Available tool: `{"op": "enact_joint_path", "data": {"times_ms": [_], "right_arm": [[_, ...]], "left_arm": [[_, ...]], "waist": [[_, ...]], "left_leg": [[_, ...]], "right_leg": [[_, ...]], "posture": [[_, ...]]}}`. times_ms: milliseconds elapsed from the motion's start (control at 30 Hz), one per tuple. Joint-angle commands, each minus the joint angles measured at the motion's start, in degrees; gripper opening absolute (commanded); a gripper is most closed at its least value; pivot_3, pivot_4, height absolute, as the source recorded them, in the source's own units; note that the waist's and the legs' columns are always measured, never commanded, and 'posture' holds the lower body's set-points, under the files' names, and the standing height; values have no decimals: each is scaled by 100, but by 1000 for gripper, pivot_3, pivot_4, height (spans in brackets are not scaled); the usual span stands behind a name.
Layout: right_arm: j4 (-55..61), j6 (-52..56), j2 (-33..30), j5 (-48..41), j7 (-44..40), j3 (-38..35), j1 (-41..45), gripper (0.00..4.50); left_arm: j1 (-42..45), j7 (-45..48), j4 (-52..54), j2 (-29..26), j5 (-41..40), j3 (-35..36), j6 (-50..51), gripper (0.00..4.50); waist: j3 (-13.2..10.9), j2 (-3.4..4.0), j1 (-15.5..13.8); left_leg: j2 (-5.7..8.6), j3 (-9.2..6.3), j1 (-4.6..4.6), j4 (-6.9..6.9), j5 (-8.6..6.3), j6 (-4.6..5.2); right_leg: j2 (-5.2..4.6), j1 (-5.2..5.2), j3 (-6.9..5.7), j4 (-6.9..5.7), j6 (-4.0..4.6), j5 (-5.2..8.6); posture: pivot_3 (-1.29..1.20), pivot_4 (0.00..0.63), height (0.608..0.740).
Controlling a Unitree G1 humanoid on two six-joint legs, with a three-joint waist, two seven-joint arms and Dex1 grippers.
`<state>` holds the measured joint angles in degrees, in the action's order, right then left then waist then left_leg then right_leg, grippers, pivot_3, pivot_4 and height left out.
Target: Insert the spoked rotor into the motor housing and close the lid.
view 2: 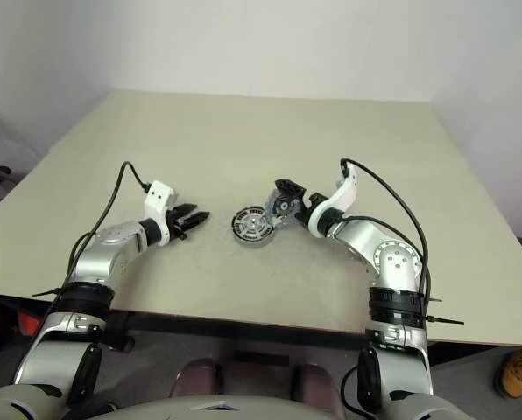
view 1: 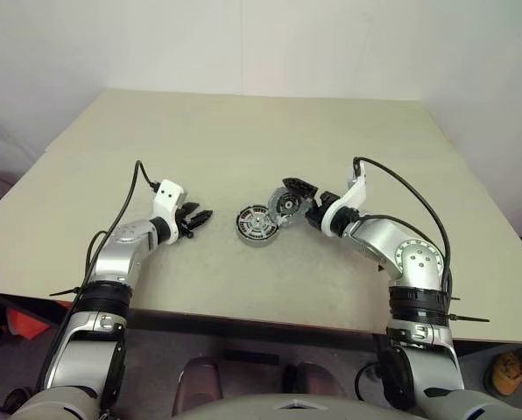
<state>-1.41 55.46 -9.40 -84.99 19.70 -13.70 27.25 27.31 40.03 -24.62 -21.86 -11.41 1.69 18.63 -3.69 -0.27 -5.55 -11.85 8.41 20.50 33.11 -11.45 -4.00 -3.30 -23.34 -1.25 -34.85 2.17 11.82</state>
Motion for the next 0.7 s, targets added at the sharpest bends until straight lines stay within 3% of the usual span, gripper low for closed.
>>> {"op": "enact_joint_path", "data": {"times_ms": [33, 433, 567, 700], "right_arm": [[608, 206, -2, 19, -238, 332, 262, 4480], [475, 472, -118, 779, -687, 640, 338, 4480], [946, -47, -567, 2063, -1702, 1207, 350, 4480], [1368, -1610, -1657, 4479, -3259, 2664, 250, 4480]], "left_arm": [[169, 36, 51, -40, 10, 12, -131, 2437], [202, 19, -8, -70, 11, 66, -182, 2437], [218, 27, 0, -51, 2, 53, -171, 2437], [240, 50, -20, -25, -6, 37, -181, 2437]], "waist": [[0, 0, 1], [0, 0, -22], [0, 0, -32], [0, -1, -55]], "left_leg": [[0, 0, 0, 0, 0, 0], [1, -2, 3, 2, 0, 0], [2, -2, 6, 4, 0, 0], [1, -5, 12, 7, 0, 0]], "right_leg": [[0, 0, 0, 0, 0, -1], [-2, 1, -2, 0, -16, -11], [-3, 1, -1, 0, -17, -11], [-3, 2, -4, 4, -18, -11]], "posture": [[0, 0, 740], [0, 0, 740], [0, 0, 740], [0, 0, 740]]}}
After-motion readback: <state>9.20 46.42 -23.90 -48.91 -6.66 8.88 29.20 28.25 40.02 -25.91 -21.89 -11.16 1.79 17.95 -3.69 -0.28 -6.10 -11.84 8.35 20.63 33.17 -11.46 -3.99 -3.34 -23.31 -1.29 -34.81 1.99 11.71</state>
